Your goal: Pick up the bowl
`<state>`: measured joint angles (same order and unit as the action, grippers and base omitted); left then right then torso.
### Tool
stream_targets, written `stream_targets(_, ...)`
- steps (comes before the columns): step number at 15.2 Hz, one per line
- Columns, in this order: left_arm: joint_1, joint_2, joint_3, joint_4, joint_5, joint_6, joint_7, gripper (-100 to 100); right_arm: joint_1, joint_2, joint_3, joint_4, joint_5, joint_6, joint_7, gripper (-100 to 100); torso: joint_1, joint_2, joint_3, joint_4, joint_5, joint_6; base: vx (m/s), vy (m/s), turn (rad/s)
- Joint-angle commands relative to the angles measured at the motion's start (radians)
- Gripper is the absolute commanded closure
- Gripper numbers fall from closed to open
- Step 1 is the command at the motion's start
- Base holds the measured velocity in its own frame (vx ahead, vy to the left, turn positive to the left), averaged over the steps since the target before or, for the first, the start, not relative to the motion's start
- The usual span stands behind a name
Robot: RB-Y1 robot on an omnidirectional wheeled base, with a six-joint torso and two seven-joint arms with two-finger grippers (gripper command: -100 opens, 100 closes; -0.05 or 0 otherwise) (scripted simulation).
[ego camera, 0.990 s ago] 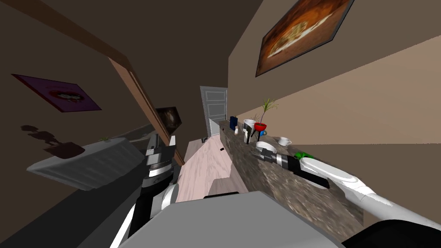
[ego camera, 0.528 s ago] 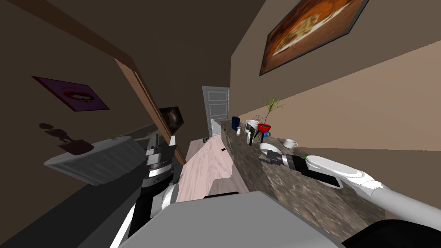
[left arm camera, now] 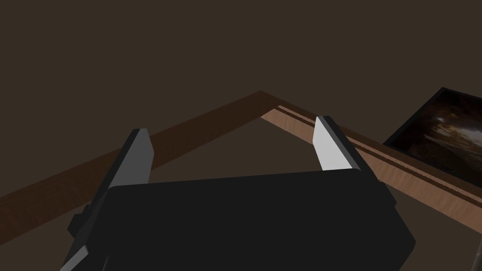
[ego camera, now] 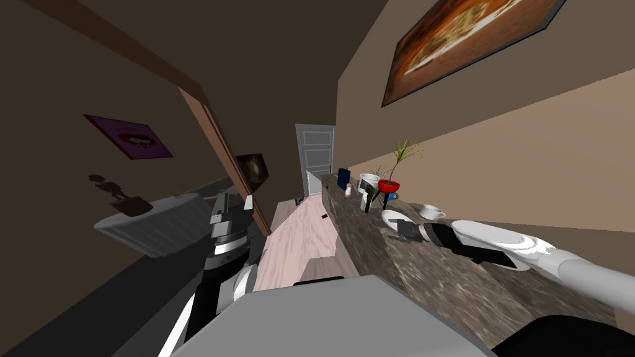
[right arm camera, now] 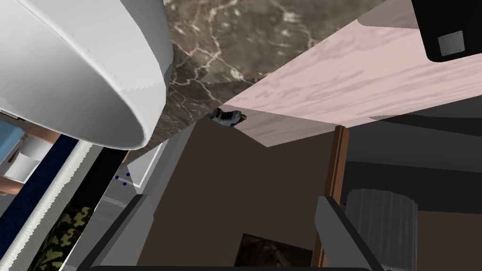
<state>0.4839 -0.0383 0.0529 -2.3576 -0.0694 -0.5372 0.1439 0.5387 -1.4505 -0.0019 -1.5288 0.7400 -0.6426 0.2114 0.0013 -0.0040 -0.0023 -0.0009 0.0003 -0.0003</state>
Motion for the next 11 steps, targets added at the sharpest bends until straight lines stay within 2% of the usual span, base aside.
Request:
stream_targets(1, 0.000, 0.000, 0.000, 0.000, 0.000, 0.000, 0.000, 0, -0.005, -0.013, 0.007, 0.032, 0.008, -0.014, 0.010, -100, 0.000, 0.000, 0.000, 0.000, 0.000, 0.000, 0.033, 0.009, 0.019)
stream_targets(2, 0.000, 0.000, 0.000, 0.000, 0.000, 0.000, 0.000, 0, 0.007, -0.047, 0.021, 0.063, 0.031, -0.018, 0.020, -100, 0.000, 0.001, 0.000, 0.000, 0.000, 0.000, 0.034, 0.016, 0.066)
stream_targets(5, 0.000, 0.000, 0.000, 0.000, 0.000, 0.000, 0.000, 0, 0.019, -0.079, 0.035, 0.092, 0.052, -0.021, 0.030, -100, 0.000, 0.001, 0.000, 0.000, 0.000, 0.000, 0.039, 0.019, 0.080)
stream_targets(7, 0.000, 0.000, 0.000, 0.000, 0.000, 0.000, 0.000, 0, 0.044, -0.133, 0.065, 0.144, 0.091, -0.028, 0.047, -100, 0.000, 0.001, 0.001, 0.000, 0.000, 0.000, 0.048, 0.024, 0.109)
stream_targets(8, 0.000, 0.000, 0.000, 0.000, 0.000, 0.000, 0.000, 0, 0.044, -0.133, 0.065, 0.144, 0.091, -0.028, 0.047, -100, 0.001, 0.000, 0.000, 0.000, 0.000, 0.000, 0.055, 0.025, 0.098)
stream_targets(11, 0.000, 0.000, 0.000, 0.000, 0.000, 0.000, 0.000, 0, 0.079, -0.194, 0.109, 0.207, 0.139, -0.037, 0.067, -100, 0.002, 0.000, 0.000, 0.000, 0.001, 0.000, 0.058, 0.040, 0.102)
